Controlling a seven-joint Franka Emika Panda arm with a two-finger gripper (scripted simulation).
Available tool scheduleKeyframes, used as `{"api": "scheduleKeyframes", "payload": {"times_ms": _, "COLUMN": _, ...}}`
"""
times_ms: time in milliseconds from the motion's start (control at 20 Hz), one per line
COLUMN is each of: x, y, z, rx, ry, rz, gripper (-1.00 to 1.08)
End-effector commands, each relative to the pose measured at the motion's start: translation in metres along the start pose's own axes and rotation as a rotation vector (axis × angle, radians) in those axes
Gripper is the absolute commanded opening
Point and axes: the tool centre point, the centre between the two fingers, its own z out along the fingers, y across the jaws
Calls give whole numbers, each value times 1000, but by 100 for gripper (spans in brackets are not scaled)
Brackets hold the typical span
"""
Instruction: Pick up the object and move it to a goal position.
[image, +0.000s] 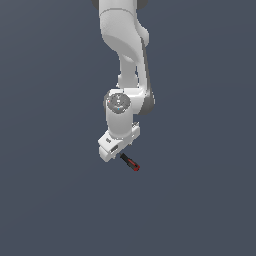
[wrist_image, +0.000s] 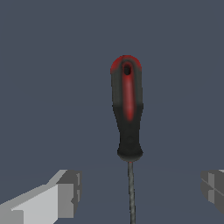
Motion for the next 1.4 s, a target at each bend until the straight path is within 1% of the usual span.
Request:
{"api": "scheduleKeyframes", "payload": {"times_ms": 0, "x": 0, "y": 1, "z": 4, "rx": 0, "ry": 3, "rz": -36, "gripper": 100}}
{"api": "scheduleKeyframes", "payload": {"times_ms": 300, "x": -1, "y": 2, "z": 9, "rx": 0, "ry": 5, "rz": -77, "gripper": 100}}
{"api": "scheduleKeyframes", "payload": {"times_ms": 600, "x": -1, "y": 2, "z": 13, "rx": 0, "ry": 5, "rz": -75, "gripper": 100}}
{"api": "scheduleKeyframes", "payload": {"times_ms": 1050, "x": -2, "y": 1, "z": 52, "rx": 0, "ry": 5, "rz": -80, "gripper": 100}}
{"api": "scheduleKeyframes", "payload": {"times_ms": 1300, "x": -1, "y": 2, "z": 60, "rx": 0, "ry": 5, "rz": -80, "gripper": 100}}
{"api": "scheduleKeyframes", "payload": {"times_ms": 1350, "x": -1, "y": 2, "z": 60, "rx": 0, "ry": 5, "rz": -80, "gripper": -100}}
